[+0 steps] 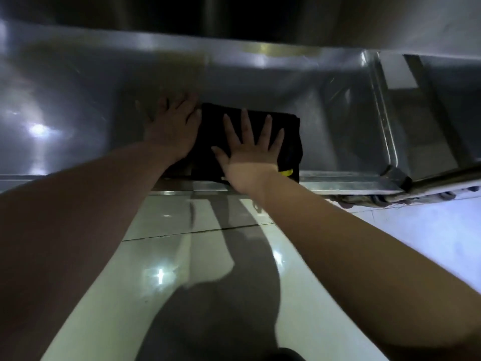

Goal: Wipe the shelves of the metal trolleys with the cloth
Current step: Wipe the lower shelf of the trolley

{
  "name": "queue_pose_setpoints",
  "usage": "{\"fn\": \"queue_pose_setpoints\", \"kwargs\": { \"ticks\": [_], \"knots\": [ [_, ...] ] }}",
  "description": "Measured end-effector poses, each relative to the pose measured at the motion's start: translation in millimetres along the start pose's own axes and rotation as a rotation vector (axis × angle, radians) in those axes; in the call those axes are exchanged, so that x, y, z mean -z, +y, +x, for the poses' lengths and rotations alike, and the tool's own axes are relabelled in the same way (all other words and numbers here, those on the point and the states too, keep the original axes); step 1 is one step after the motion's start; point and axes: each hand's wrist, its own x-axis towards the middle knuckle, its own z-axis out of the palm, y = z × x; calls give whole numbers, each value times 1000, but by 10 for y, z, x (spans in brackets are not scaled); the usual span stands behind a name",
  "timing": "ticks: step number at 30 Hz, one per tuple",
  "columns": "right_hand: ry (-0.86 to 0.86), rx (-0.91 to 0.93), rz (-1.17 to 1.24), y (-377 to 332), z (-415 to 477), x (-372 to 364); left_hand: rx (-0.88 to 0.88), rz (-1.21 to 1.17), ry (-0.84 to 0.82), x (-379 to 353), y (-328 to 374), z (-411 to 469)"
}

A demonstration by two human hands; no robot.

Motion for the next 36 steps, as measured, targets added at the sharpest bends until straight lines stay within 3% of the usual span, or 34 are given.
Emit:
{"fn": "queue_pose_setpoints", "kwargs": {
  "ticks": [3,6,8,12,16,21,24,28,30,33,36],
  "knots": [
    [102,-71,146,368,6,167,-120,-40,113,44,388,-177],
    [130,-166,340,805,-53,216,-326,103,-29,-147,941,-419],
    [121,-128,407,877,-108,129,-268,192,-153,-338,1095,-507],
    [198,-126,316,850,-89,-12,-197,253,-148,-325,906,-457],
    [82,-118,64,826,-61,-24,-67,257,-52,-28,54,-250],
    [55,-114,-70,676,-61,-32,60,280,-98,292,-900,-176],
    [49,-116,-102,594,-46,-44,61,283,-97,190,-599,-280],
    [57,-131,-114,618,-33,-67,-173,257,-166,-78,318,-563],
    [67,-129,-86,659,-38,-50,-187,247,-215,-131,507,-628],
    [7,-126,-36,648,-25,13,-157,220,-192,-43,201,-543],
    [-71,-183,-96,600,-8,111,-16,232,-152,163,-470,-459]
  ]
}}
